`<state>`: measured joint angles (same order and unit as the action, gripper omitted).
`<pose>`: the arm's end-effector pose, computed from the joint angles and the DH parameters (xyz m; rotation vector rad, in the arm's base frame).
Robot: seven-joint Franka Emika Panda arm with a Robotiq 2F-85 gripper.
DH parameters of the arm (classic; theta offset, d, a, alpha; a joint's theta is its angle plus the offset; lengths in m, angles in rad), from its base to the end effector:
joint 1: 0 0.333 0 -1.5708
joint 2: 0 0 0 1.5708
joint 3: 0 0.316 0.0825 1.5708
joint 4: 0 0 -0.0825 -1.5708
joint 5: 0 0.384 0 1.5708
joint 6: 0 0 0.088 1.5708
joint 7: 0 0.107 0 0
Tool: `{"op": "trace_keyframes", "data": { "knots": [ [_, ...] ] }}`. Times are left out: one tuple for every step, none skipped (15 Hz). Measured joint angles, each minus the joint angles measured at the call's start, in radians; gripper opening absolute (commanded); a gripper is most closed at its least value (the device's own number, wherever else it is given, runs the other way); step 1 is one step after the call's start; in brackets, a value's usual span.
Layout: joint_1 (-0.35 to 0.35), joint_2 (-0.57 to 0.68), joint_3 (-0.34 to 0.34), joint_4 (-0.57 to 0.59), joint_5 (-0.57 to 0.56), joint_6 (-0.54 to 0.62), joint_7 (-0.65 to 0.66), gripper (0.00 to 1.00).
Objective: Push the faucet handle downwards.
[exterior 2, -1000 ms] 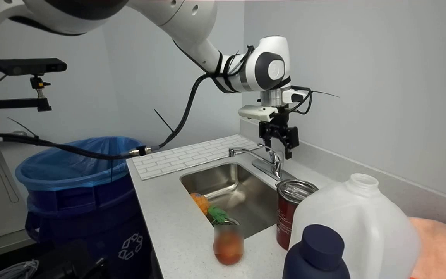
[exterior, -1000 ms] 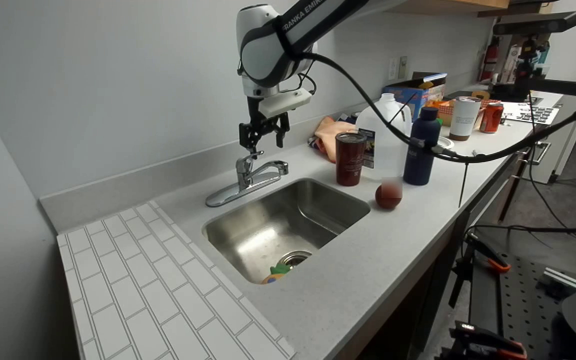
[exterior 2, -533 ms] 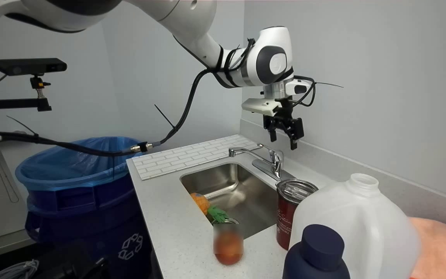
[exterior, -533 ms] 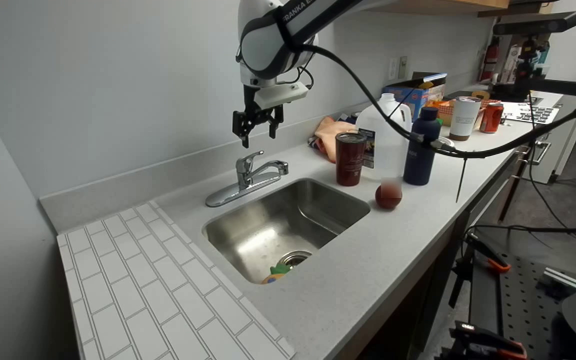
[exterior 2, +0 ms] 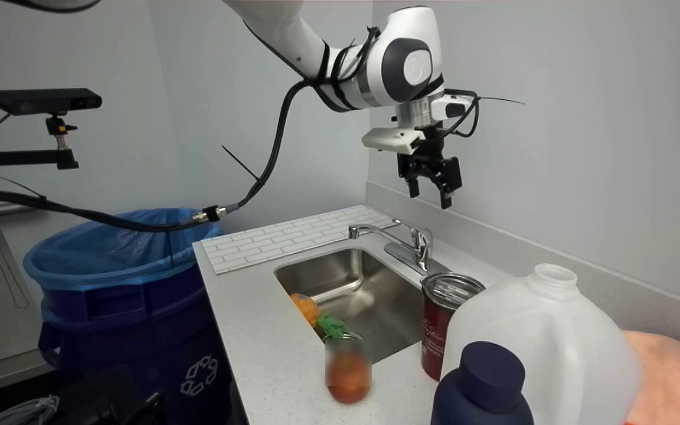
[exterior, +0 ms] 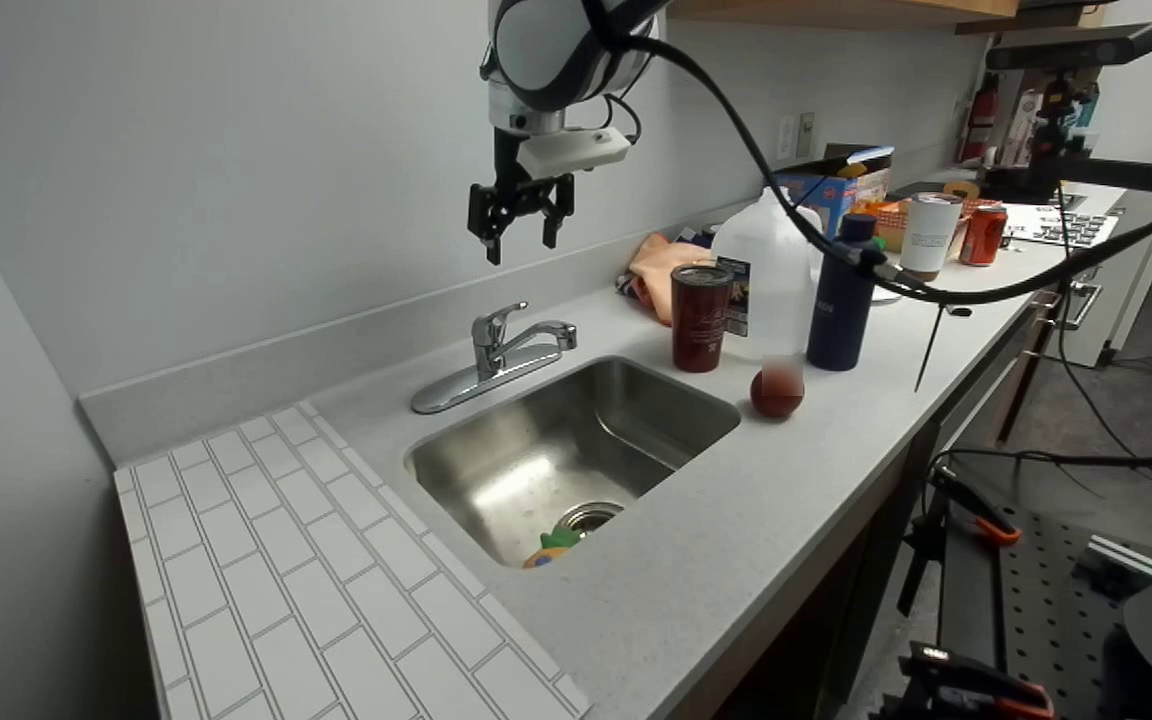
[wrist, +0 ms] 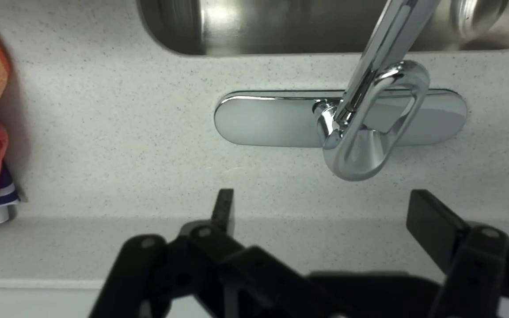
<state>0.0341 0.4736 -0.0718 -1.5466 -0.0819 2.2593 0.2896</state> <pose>0.7097 -0.0211 0.4018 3.0199 -0.4118 0.3838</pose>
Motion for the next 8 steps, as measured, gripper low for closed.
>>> {"op": "trace_keyframes", "data": {
  "knots": [
    [0.0,-0.022,0.003,-0.024,0.001,0.0,0.0,1.0],
    [0.0,-0.045,0.007,-0.052,0.002,0.0,0.0,1.0],
    [0.001,-0.069,0.012,-0.081,0.005,0.0,0.0,1.0],
    [0.002,-0.094,0.018,-0.114,0.009,0.0,0.0,1.0],
    [0.003,-0.121,0.026,-0.148,0.013,0.0,0.0,1.0],
    [0.004,-0.148,0.034,-0.182,0.016,0.0,0.0,1.0],
    [0.006,-0.177,0.041,-0.219,0.017,0.0,0.0,1.0],
    [0.009,-0.206,0.048,-0.256,0.017,0.001,0.0,1.0]
  ]
}}
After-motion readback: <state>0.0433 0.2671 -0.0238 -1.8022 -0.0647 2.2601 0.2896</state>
